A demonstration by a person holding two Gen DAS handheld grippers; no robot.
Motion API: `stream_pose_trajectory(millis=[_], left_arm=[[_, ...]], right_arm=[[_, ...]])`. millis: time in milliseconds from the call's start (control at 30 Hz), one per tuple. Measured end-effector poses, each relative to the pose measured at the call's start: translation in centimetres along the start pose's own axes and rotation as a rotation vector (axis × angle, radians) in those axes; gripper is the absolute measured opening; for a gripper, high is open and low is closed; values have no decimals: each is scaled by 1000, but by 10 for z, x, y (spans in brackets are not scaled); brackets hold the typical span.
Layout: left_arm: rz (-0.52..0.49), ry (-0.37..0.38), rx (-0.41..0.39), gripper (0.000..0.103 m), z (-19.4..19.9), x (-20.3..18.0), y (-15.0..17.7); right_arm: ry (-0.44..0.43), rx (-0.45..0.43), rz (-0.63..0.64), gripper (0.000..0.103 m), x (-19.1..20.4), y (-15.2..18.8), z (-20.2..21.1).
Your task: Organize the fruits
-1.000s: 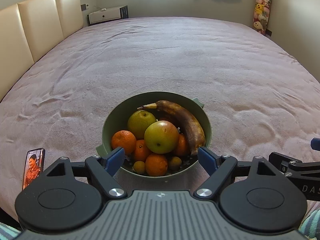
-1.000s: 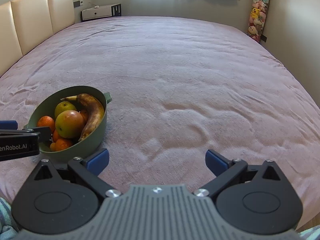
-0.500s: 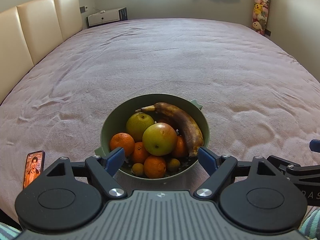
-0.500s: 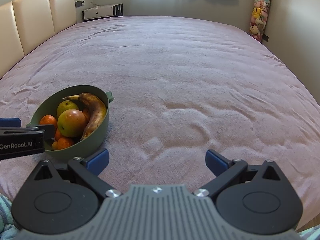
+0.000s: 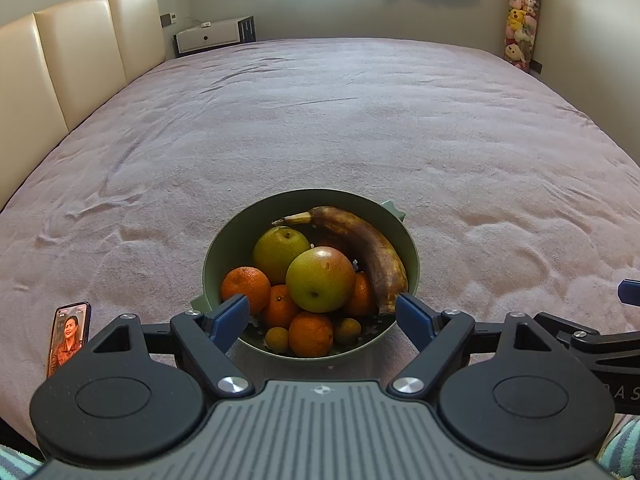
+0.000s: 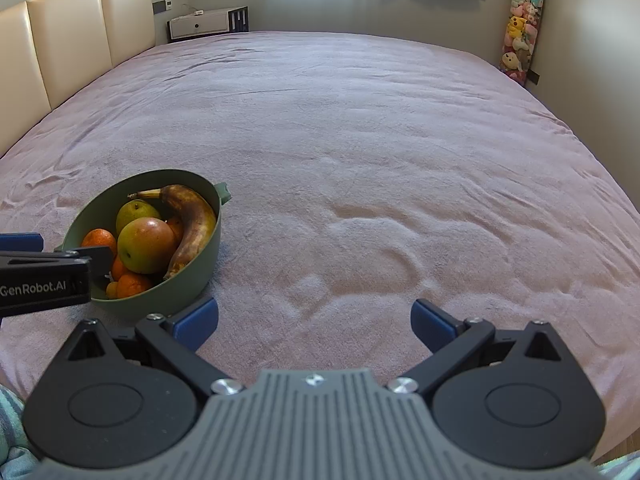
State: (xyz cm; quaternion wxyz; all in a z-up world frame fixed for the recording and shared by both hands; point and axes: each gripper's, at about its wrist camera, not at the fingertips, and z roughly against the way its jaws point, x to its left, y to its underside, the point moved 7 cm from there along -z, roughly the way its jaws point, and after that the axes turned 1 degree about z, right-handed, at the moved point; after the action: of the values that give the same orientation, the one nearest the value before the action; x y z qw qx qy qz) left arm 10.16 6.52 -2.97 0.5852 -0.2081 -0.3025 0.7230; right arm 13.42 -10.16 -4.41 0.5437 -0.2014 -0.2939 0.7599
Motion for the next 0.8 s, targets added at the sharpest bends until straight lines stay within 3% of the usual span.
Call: stream_pose_trajectory(millis=[800], left_arm=[[12,-9,-7,96,1,1,-2]], right_arm=[[2,4,-1,99,-2,1,-2]])
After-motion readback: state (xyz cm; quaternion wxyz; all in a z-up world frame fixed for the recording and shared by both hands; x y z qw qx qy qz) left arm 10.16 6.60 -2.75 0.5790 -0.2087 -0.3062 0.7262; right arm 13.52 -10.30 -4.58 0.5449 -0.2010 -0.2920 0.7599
